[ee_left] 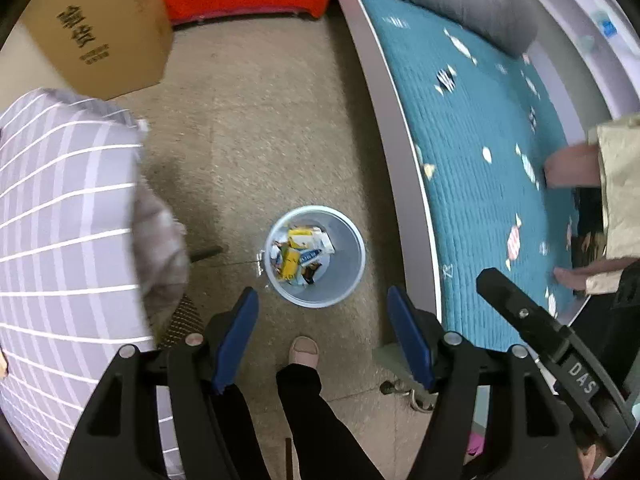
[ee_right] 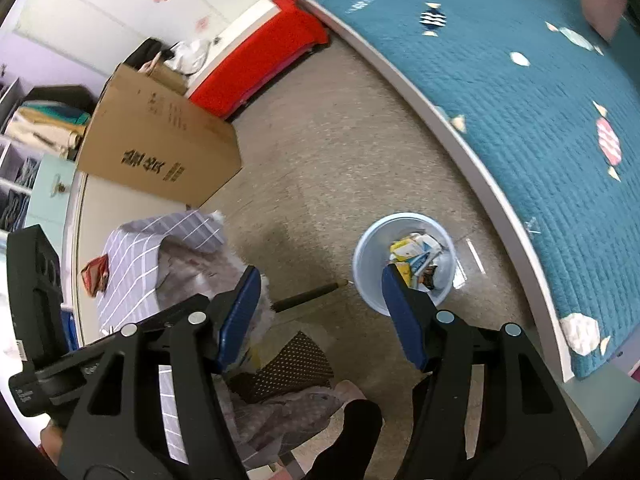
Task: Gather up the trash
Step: 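Move both open tools back over the table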
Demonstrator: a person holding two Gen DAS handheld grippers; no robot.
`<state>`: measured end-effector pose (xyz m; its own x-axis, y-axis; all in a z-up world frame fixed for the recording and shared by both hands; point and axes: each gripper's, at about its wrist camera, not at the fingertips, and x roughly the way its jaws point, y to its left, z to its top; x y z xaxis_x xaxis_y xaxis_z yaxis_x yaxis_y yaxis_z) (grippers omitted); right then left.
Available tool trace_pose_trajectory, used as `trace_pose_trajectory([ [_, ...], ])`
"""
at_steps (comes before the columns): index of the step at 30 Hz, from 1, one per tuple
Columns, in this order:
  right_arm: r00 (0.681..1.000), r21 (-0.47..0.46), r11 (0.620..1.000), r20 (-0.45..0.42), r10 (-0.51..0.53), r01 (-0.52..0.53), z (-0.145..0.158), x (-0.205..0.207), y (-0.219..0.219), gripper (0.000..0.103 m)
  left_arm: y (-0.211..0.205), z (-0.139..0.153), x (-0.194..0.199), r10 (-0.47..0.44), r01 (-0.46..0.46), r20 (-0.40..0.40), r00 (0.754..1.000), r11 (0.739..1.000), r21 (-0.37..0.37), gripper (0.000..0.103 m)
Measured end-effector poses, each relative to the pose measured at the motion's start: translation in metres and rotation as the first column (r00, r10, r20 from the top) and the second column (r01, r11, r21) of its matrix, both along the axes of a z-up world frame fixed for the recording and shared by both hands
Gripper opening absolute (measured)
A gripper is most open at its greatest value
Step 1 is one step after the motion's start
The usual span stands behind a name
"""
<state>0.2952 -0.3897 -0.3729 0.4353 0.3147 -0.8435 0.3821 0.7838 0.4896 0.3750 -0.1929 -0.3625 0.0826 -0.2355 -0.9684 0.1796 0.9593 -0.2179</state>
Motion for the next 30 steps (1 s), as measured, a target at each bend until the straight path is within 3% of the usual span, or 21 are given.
trace_pose_trajectory([
  [8, 0.989, -0.01, 0.992, 0.07, 0.13, -0.129, 0.034, 0.022, 0.098, 0.062, 0.116, 0.041, -0.007, 0.143, -0.143, 0.087, 0.986, 0.99, -0.012, 0.066],
  [13, 0.954, -0.029, 0.96, 0.112, 0.279, -0.277, 0.051, 0.033, 0.199, 0.063, 0.223, 0.059, -0.025, 0.255, -0.259, 0.134, 0.957, 0.966, 0.01, 0.066],
  [16, 0.922, -0.031, 0.929, 0.118, 0.37, -0.369, 0.052, 0.036, 0.267, 0.063, 0.285, 0.06, -0.038, 0.32, -0.326, 0.139, 0.937, 0.945, 0.027, 0.066],
  [19, 0.879, -0.027, 0.885, 0.105, 0.465, -0.465, 0.047, 0.036, 0.339, 0.063, 0.359, 0.062, -0.056, 0.405, -0.415, 0.15, 0.902, 0.909, 0.042, 0.066],
  [23, 0.821, -0.029, 0.825, 0.084, 0.564, -0.564, 0.037, 0.03, 0.421, 0.063, 0.423, 0.06, -0.074, 0.464, -0.478, 0.152, 0.873, 0.876, 0.068, 0.066],
  [25, 0.784, -0.042, 0.787, 0.069, 0.617, -0.615, 0.029, 0.026, 0.462, 0.063, 0.446, 0.058, -0.08, 0.477, -0.491, 0.148, 0.866, 0.868, 0.076, 0.066],
  [30, 0.723, -0.123, 0.72, 0.026, 0.69, -0.683, 0.014, 0.021, 0.517, 0.064, 0.48, 0.052, -0.091, 0.475, -0.49, 0.144, 0.868, 0.866, 0.096, 0.066],
])
